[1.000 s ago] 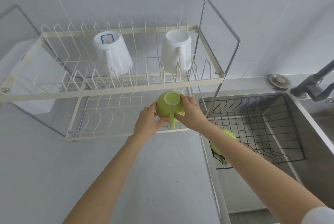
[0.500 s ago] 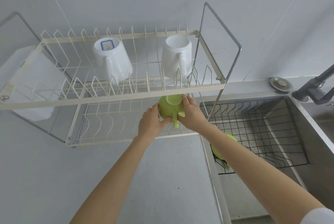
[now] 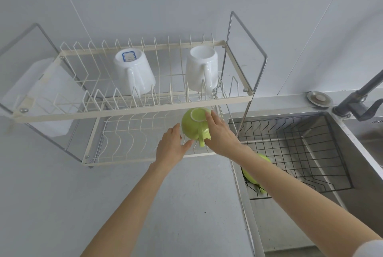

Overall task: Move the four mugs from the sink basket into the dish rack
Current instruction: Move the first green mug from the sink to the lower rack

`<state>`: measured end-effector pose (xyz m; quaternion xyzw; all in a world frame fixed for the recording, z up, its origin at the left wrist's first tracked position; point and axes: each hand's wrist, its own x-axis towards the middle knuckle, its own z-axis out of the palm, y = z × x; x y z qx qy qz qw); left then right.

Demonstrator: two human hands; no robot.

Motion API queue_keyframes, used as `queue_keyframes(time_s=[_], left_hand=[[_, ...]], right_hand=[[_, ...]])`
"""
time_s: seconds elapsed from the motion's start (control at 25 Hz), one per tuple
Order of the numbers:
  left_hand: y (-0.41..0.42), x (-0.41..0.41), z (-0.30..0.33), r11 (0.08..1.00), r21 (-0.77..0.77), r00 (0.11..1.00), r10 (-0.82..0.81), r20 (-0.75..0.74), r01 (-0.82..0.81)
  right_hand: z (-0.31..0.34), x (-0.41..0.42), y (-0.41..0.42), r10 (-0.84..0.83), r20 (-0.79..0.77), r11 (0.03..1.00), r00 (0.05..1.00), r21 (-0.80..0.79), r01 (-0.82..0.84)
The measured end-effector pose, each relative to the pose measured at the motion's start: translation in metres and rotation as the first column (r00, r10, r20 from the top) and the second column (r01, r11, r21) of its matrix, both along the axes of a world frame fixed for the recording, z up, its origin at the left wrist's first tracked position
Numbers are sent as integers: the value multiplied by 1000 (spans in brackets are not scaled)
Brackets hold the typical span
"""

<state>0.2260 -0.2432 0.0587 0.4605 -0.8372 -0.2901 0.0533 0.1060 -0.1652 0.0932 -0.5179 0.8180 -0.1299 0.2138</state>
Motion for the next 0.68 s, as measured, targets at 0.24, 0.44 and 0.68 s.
queue_keyframes(time_s=[0.24, 0.44, 0.68], left_hand=[[38, 22, 20, 956, -248, 975, -113, 189, 159], [82, 25, 30, 929, -305, 969, -157, 190, 211], [134, -3, 26, 937, -232, 955, -217, 201, 261]], right_hand=[[9, 15, 50, 102, -132, 995, 986, 6, -102], [6, 13, 99, 72, -136, 997, 988, -19, -75], [-1, -22, 151, 39, -94, 999, 995, 16, -37]])
